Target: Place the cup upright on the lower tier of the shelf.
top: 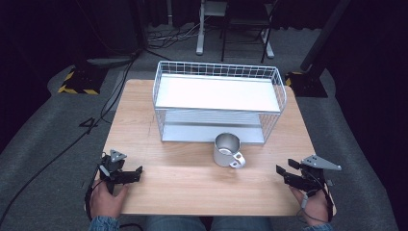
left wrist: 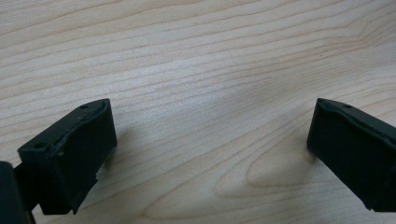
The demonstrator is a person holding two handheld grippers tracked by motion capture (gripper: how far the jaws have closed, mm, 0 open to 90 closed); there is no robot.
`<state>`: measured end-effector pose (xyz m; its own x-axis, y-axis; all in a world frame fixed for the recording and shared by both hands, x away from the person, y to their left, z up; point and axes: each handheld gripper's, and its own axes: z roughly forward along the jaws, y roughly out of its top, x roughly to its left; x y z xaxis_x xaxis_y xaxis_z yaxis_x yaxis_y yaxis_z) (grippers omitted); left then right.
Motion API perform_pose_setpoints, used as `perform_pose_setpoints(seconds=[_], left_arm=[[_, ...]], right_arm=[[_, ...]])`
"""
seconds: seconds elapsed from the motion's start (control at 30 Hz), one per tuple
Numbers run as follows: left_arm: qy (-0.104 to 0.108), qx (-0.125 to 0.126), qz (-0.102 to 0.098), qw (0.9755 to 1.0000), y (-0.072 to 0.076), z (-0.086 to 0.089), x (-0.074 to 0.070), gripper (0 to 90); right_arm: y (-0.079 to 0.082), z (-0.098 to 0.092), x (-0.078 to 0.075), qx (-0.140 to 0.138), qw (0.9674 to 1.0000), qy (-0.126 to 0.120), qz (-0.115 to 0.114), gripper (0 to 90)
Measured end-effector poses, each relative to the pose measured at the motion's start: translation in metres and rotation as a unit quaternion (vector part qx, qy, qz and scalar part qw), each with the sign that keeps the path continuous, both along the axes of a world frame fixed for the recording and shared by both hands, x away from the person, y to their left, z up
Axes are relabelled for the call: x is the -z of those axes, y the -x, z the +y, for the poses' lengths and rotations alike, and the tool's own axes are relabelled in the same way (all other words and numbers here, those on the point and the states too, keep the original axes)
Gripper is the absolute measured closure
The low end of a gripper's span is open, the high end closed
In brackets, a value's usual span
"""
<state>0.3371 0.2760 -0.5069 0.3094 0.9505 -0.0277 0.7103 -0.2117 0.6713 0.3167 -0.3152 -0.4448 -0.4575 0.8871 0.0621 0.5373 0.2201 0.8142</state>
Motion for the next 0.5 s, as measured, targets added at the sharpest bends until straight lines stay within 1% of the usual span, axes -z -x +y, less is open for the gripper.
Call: perform_pose_setpoints(seconds=[0.1,0.13,0.17,0.23,0.3,0.33,0.37,0.4,0.43,0.5], left_arm=[[0.0,0.0,0.0,1.0,0.0,0.0,0.0,1.7],[0.0,0.0,0.0,1.0,0.0,0.0,0.0,1.6],[0.001,-0.001,0.0,1.0,0.0,0.0,0.0,1.6],[0.0,0.0,0.0,1.0,0.0,0.0,0.0,1.6],[0.001,-0.001,0.0,1.0,0.0,0.0,0.0,1.6],[0.0,0.0,0.0,1.0,0.0,0.0,0.0,1.6],[0.0,0.0,0.0,1.0,0.0,0.0,0.0,1.6],[0.001,-0.001,0.0,1.0,0.0,0.0,0.0,1.6],[0.0,0.0,0.0,1.0,0.0,0.0,0.0,1.6],[0.0,0.0,0.0,1.0,0.0,0.0,0.0,1.6]], right_arm=[[0.002,0.008,-0.007,-0.014,0.9998,-0.01,-0.002,40.6],[0.002,0.008,-0.007,-0.014,0.9998,-0.01,-0.002,40.6],[0.003,0.012,-0.01,-0.022,0.9996,-0.016,-0.005,40.6],[0.003,0.014,-0.011,-0.025,0.9995,-0.017,-0.006,40.6],[0.002,0.022,-0.013,-0.039,0.9991,-0.019,-0.004,40.6],[0.001,0.031,-0.014,-0.052,0.9984,-0.023,-0.001,40.6],[0.001,0.031,-0.014,-0.052,0.9984,-0.023,-0.001,40.6],[-0.001,0.041,-0.014,-0.069,0.9974,-0.019,-0.001,40.6],[-0.001,0.041,-0.014,-0.069,0.9974,-0.019,-0.001,40.6],[-0.001,0.051,-0.015,-0.083,0.9964,-0.017,0.001,40.5]])
